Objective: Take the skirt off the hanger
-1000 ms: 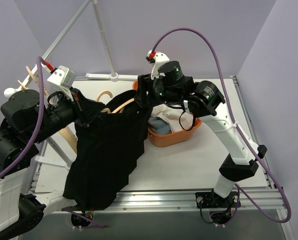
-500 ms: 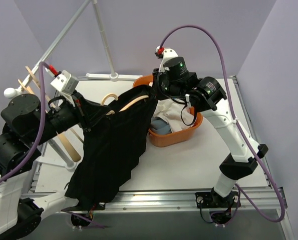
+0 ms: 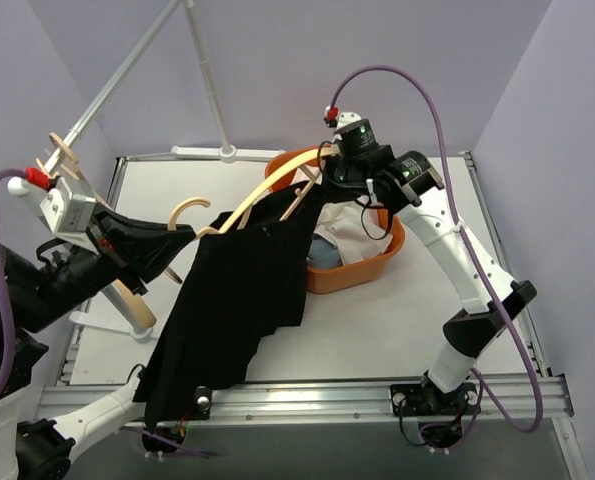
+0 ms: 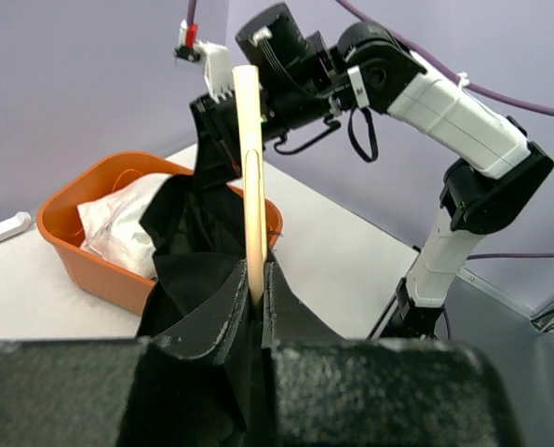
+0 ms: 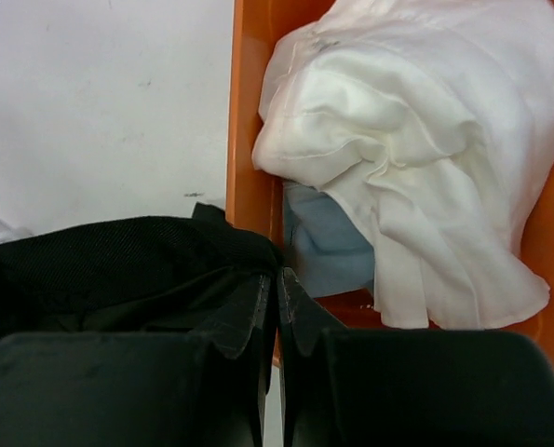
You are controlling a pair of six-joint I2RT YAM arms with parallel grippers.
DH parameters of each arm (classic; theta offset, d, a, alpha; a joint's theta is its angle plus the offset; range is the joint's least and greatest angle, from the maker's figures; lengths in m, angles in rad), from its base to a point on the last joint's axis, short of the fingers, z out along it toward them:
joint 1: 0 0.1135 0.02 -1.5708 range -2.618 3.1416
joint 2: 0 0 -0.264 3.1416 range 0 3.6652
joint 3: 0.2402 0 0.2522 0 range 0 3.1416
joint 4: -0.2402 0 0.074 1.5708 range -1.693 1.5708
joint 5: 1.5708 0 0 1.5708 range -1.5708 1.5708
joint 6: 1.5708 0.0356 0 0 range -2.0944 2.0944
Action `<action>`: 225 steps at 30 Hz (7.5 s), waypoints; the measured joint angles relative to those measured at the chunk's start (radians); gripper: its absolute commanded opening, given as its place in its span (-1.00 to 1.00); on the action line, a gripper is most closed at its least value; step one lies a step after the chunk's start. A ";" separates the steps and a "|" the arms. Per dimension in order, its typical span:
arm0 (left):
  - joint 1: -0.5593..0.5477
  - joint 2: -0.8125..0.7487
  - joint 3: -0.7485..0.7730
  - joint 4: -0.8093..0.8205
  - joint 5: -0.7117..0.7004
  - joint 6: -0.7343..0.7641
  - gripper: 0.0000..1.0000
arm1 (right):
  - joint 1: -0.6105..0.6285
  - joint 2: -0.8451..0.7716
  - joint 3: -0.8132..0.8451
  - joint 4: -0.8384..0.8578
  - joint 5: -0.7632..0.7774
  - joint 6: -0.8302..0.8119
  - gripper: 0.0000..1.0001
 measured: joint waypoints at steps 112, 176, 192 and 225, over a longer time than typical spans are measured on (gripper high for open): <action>-0.001 -0.060 -0.219 0.152 -0.509 -0.058 -0.95 | -0.026 -0.024 -0.169 1.285 0.372 -0.626 -1.00; -0.001 -0.026 -0.244 0.104 -0.400 -0.118 -0.95 | -0.069 0.077 -0.067 0.038 0.336 -0.031 1.00; -0.001 0.047 -0.034 -0.157 -0.080 -0.247 -0.95 | -0.071 -0.426 -0.387 0.154 -0.525 -0.011 0.70; -0.001 -0.166 0.030 -0.330 0.223 -0.491 -0.95 | 0.130 -0.584 -0.457 0.195 -1.093 0.137 -0.01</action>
